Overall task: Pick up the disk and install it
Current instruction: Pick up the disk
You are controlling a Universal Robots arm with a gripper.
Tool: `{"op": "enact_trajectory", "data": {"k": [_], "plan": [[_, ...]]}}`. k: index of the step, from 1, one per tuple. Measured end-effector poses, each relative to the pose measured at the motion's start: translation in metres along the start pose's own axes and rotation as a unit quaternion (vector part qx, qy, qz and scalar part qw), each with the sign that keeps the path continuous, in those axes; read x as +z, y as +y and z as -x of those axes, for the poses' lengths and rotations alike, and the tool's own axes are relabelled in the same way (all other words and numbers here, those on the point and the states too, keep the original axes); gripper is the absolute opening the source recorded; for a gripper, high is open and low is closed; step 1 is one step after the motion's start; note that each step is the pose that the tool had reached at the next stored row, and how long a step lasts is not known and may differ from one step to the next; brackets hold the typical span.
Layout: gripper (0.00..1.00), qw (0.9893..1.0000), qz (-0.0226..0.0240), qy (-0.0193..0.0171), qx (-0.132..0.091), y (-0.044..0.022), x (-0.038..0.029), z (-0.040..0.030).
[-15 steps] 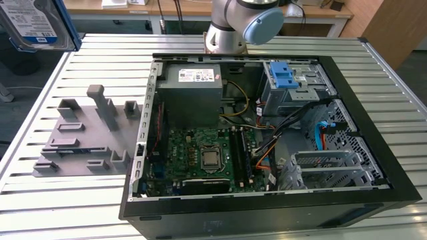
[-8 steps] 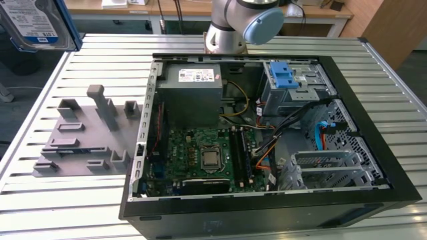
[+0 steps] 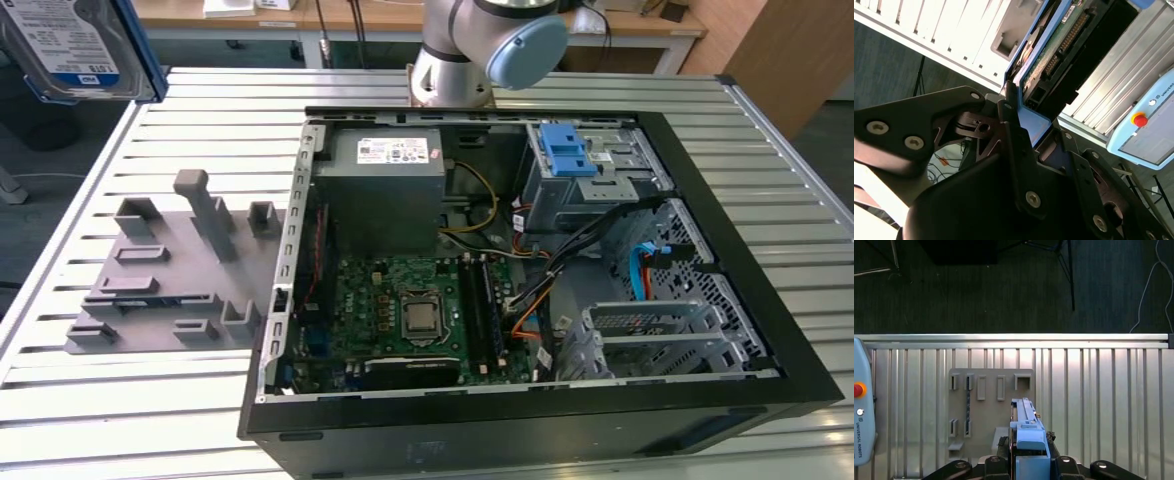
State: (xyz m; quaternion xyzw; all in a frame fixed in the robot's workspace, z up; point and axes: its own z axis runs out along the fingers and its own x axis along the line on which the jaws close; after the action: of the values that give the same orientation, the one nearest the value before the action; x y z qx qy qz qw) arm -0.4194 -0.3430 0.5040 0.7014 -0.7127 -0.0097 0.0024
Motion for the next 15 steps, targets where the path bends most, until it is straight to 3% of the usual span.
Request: {"op": "enact_trajectory", "data": {"k": [15], "plan": [[0.36, 1.0, 0.0, 0.0, 0.0, -0.0049, -0.0001, 0.0001]]}}
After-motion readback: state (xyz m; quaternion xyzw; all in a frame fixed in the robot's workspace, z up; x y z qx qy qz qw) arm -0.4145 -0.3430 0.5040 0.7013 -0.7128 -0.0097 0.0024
